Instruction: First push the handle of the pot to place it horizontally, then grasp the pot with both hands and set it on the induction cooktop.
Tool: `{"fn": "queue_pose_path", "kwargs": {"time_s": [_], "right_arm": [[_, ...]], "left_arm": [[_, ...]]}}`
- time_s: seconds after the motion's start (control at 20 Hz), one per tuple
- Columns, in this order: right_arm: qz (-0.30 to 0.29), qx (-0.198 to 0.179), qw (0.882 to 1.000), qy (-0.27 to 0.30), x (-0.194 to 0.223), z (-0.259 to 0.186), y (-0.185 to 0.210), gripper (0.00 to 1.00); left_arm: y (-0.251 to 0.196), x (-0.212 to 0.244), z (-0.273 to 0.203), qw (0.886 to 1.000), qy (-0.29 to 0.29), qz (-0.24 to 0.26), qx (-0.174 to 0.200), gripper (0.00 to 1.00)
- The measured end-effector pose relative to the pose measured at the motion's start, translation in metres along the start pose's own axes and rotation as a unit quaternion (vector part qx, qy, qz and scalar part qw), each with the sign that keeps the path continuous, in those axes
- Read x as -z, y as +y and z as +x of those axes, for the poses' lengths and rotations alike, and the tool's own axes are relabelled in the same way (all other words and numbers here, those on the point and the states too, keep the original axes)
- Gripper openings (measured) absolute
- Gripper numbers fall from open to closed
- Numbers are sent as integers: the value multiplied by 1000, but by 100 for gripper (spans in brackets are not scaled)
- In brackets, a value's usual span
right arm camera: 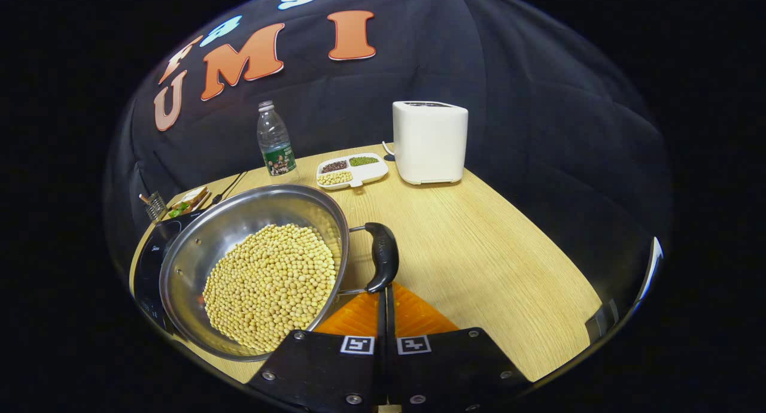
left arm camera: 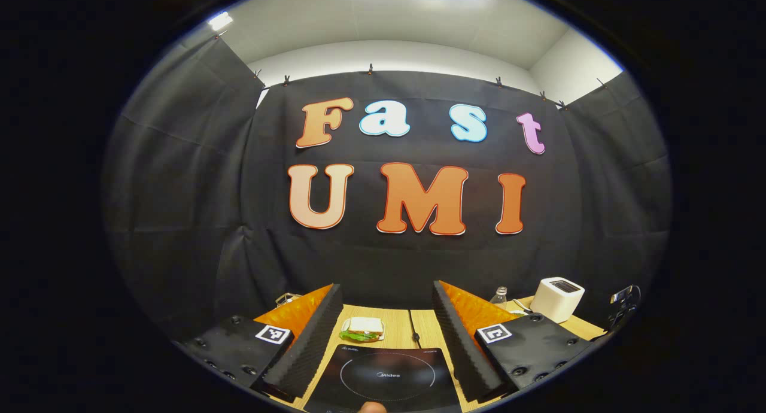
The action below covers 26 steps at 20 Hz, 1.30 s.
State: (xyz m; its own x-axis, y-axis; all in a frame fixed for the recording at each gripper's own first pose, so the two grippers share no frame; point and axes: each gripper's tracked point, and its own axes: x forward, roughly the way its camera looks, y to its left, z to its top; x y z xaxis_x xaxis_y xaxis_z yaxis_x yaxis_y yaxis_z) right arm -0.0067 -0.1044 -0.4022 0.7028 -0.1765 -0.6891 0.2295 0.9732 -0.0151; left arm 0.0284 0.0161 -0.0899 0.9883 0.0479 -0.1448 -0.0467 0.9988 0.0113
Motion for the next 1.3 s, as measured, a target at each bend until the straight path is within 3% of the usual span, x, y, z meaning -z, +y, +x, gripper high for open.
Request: {"fn": "queue_pose_path", "kwargs": {"time_s": [0.8, 1.3], "right_arm": [[3, 7, 1000, 5, -12, 22, 2, 0], [29, 10, 999, -16, -15, -2, -13, 3]], "left_arm": [[-17, 46, 6, 999, 44, -6, 15, 98], [-78, 141, 5, 990, 124, -11, 72, 98]]}}
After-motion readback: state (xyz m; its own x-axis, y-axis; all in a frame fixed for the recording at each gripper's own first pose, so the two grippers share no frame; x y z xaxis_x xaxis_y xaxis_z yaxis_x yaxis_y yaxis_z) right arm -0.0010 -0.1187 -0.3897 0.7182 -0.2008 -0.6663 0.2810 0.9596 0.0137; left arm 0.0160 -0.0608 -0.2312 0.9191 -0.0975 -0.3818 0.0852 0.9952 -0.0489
